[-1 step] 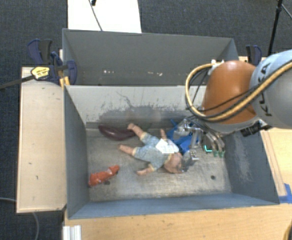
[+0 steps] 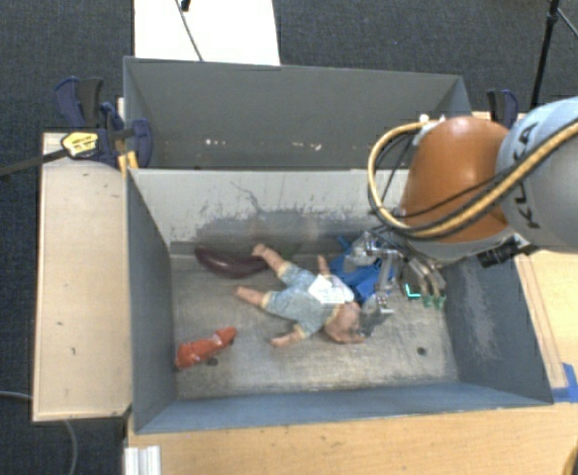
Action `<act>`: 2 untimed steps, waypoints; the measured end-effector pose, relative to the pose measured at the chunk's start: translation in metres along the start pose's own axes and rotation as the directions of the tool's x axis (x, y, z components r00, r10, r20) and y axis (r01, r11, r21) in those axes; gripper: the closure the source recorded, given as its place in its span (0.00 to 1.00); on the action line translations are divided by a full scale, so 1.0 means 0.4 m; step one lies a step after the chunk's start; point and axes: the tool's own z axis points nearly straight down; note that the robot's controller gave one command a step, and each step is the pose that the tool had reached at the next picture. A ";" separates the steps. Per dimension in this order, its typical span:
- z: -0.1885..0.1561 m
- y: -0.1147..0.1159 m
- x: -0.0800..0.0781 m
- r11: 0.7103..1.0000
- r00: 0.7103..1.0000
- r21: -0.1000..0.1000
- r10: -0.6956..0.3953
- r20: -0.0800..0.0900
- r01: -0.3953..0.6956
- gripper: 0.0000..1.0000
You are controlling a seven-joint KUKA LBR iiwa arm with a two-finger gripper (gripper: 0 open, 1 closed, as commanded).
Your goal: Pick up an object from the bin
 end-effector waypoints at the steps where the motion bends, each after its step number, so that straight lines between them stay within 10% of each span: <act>1: 0.099 -0.001 0.045 1.000 1.000 0.000 0.000 0.009 0.000 0.00; 2: 0.186 0.014 0.104 0.977 0.977 0.002 0.215 0.008 -0.215 1.00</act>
Offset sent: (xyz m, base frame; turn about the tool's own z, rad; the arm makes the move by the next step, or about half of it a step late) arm -0.0444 0.0075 -0.0786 0.2143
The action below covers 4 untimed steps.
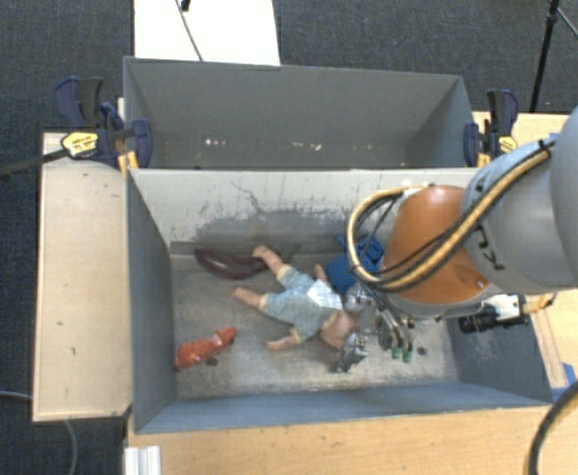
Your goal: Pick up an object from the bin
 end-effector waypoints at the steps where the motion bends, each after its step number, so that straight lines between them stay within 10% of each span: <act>1: 0.000 0.000 0.000 1.000 1.000 0.000 0.000 0.000 0.000 1.00; 4: -0.399 -0.022 -0.004 0.998 0.998 -0.001 -0.067 -0.012 0.067 1.00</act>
Offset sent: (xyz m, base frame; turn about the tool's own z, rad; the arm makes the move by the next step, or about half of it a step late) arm 0.0096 -0.0238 0.0720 -0.0079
